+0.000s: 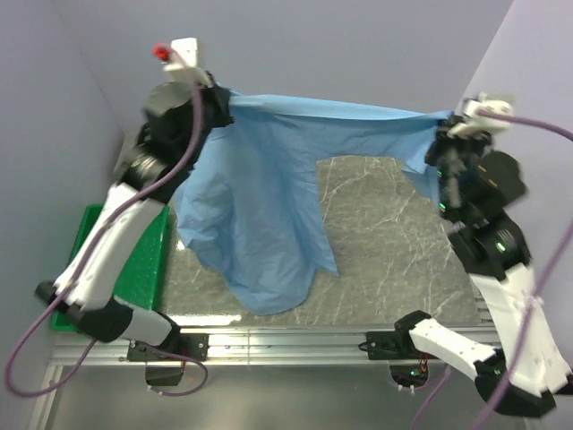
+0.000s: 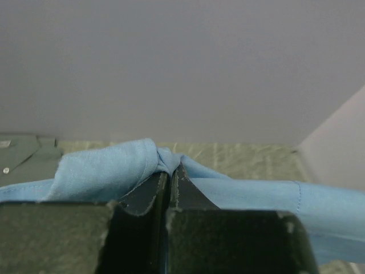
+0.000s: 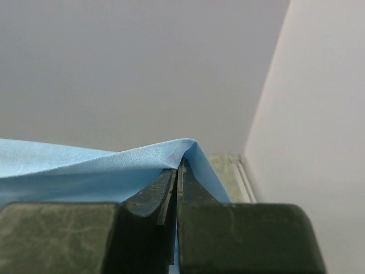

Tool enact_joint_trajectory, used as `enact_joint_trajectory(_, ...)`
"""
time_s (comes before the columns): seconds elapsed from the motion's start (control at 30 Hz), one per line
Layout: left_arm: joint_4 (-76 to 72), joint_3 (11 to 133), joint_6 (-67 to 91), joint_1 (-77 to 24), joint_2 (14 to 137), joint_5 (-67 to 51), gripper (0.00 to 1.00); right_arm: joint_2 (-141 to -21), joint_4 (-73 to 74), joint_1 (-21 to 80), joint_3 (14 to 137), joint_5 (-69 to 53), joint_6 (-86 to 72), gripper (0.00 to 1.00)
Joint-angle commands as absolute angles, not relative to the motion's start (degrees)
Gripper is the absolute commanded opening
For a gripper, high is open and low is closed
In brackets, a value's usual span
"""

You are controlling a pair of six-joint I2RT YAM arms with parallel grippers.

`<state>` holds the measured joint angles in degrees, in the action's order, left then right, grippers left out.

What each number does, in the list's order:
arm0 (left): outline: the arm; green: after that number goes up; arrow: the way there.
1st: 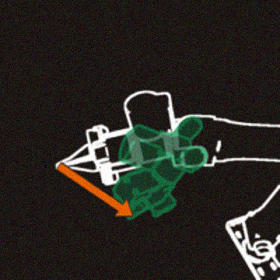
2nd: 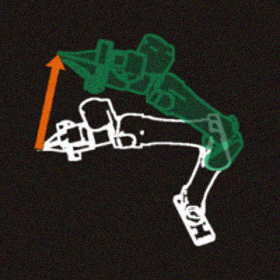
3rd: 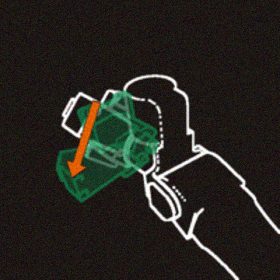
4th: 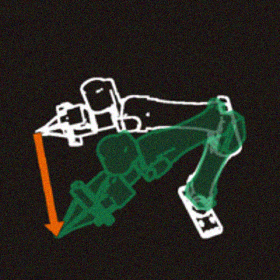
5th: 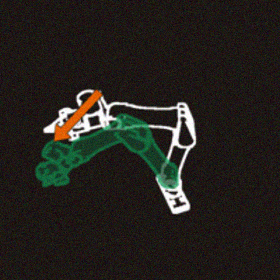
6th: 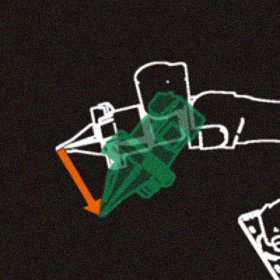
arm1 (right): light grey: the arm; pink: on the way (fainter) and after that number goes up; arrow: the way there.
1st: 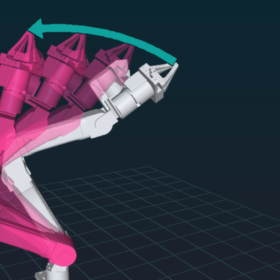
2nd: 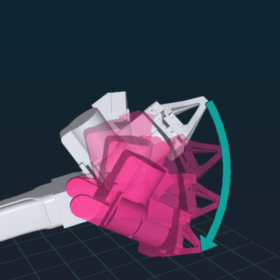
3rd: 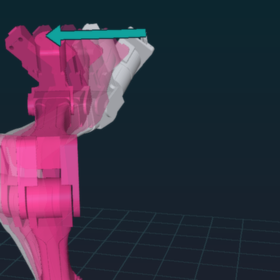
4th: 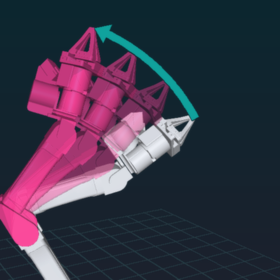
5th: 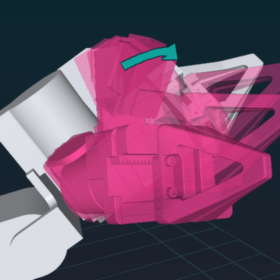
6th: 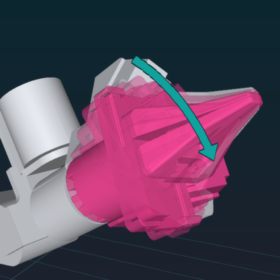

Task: Fold and stack the long sleeve shirts
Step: Flatten the shirt out

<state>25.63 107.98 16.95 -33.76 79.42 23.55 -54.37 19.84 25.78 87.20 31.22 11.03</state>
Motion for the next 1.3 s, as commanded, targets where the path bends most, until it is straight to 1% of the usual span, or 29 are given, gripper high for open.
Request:
enact_joint_trajectory(0.0, 21.5, 105.0, 17.9, -27.6, 85.1, 23.5, 0.05, -60.7, 16.1, 21.2, 84.4, 40.6, 11.4, 0.0)
enact_joint_trajectory(0.07, 18.9, 104.2, 19.2, -27.2, 90.6, 22.3, 0.07, -63.5, 16.5, 15.7, 84.0, 37.5, 7.5, 0.0)
enact_joint_trajectory(0.13, 17.1, 104.8, 19.4, -27.1, 96.2, 21.7, 0.1, -67.5, 14.5, 12.8, 82.8, 35.8, 5.1, 0.0)
enact_joint_trajectory(0.17, 14.9, 105.4, 19.7, -27.1, 98.2, 21.7, 0.13, -69.1, 14.0, 10.8, 82.7, 34.7, 4.6, 0.0)
enact_joint_trajectory(0.23, 13.2, 108.3, 19.9, -26.9, 103.8, 22.5, 0.15, -74.4, 13.4, 9.4, 83.8, 34.3, 3.1, 0.0)
enact_joint_trajectory(0.3, 10.8, 111.0, 19.7, -26.5, 109.3, 22.9, 0.27, -80.7, 14.5, 7.3, 87.6, 34.4, 1.6, 0.01)
enact_joint_trajectory(0.33, 10.4, 114.1, 19.8, -26.3, 111.1, 23.4, 0.33, -82.9, 15.0, 6.7, 89.1, 34.4, 0.2, 0.06)
enact_joint_trajectory(0.37, 10.2, 115.9, 19.9, -26.1, 112.7, 23.3, 0.43, -85.0, 16.9, 6.0, 92.8, 34.5, 0.1, 0.11)
enact_joint_trajectory(0.4, 10.7, 119.6, 20.0, -25.5, 115.3, 23.0, 0.5, -88.9, 18.4, 5.4, 95.0, 34.6, -2.2, 0.24)
enact_joint_trajectory(0.43, 11.3, 121.5, 20.4, -25.2, 116.4, 22.6, 0.58, -90.9, 21.9, 5.1, 97.4, 34.7, -2.7, 0.32)
enact_joint_trajectory(0.47, 12.3, 123.3, 21.3, -25.0, 117.3, 22.3, 0.67, -93.8, 24.1, 5.0, 101.9, 35.0, -3.3, 0.46)
enact_joint_trajectory(0.53, 13.7, 125.5, 22.4, -24.3, 117.6, 21.4, 0.76, -95.9, 30.5, 5.0, 105.8, 33.3, -6.0, 0.6)
enact_joint_trajectory(0.57, 13.8, 125.1, 23.0, -24.3, 117.0, 20.2, 0.81, -96.0, 31.9, 5.1, 107.3, 31.7, -7.0, 0.69)
enact_joint_trajectory(0.63, 13.8, 121.5, 23.6, -24.2, 113.7, 19.9, 0.88, -94.7, 34.3, 5.4, 106.0, 26.7, -10.5, 0.76)
enact_joint_trajectory(0.67, 14.2, 120.0, 24.0, -24.2, 112.3, 19.9, 0.89, -93.6, 34.7, 5.6, 103.0, 24.5, -11.9, 0.79)
enact_joint_trajectory(0.73, 17.7, 115.5, 24.9, -24.1, 107.9, 20.1, 0.9, -89.5, 34.9, 6.9, 98.5, 18.5, -15.9, 0.79)
enact_joint_trajectory(0.77, 19.2, 113.7, 26.2, -24.1, 106.3, 20.0, 0.9, -86.4, 34.6, 7.6, 92.8, 17.0, -17.0, 0.79)
enact_joint_trajectory(0.83, 21.2, 106.0, 27.5, -24.1, 100.8, 19.2, 0.9, -83.4, 33.5, 9.0, 86.7, 12.9, -20.2, 0.8)
enact_joint_trajectory(0.87, 22.5, 103.0, 27.9, -24.0, 99.0, 18.6, 0.91, -81.1, 33.1, 10.4, 80.8, 11.4, -21.1, 0.79)
enact_joint_trajectory(0.9, 23.0, 96.7, 28.2, -24.0, 95.3, 17.5, 0.91, -80.1, 32.9, 11.2, 78.0, 10.4, -23.0, 0.79)
enact_joint_trajectory(0.93, 23.7, 93.6, 29.1, -24.0, 93.4, 17.2, 0.91, -79.1, 32.8, 11.9, 75.3, 9.6, -23.9, 0.79)
enact_joint_trajectory(0.97, 24.9, 90.6, 29.5, -23.8, 91.8, 16.8, 0.91, -77.4, 32.7, 14.0, 70.2, 8.9, -24.7, 0.76)
enact_joint_trajectory(1.0, 25.8, 85.0, 29.9, -23.6, 88.5, 16.2, 0.91, -76.6, 32.7, 14.8, 67.7, 8.6, -26.2, 0.75)
enact_joint_trajectory(1.07, 26.5, 79.2, 30.8, -23.1, 85.2, 15.9, 0.91, -74.5, 32.7, 16.5, 60.6, 7.5, -27.2, 0.73)
enact_joint_trajectory(1.1, 26.5, 73.9, 31.0, -22.4, 81.9, 15.8, 0.91, -74.0, 32.7, 17.7, 58.3, 5.8, -28.3, 0.73)
enact_joint_trajectory(1.13, 26.4, 71.4, 31.2, -22.1, 80.3, 15.4, 0.91, -73.2, 32.3, 18.0, 56.0, 5.0, -28.9, 0.72)
enact_joint_trajectory(1.17, 26.0, 69.0, 31.2, -21.6, 78.9, 15.0, 0.91, -72.0, 31.8, 18.3, 51.4, 4.2, -29.4, 0.69)
enact_joint_trajectory(1.23, 24.8, 63.0, 31.0, -20.6, 75.2, 14.3, 0.9, -70.8, 30.6, 18.6, 47.1, 0.9, -31.1, 0.64)
enact_joint_trajectory(1.27, 24.6, 61.5, 31.0, -20.3, 74.5, 14.3, 0.89, -70.1, 30.2, 18.8, 43.6, 0.2, -31.7, 0.58)
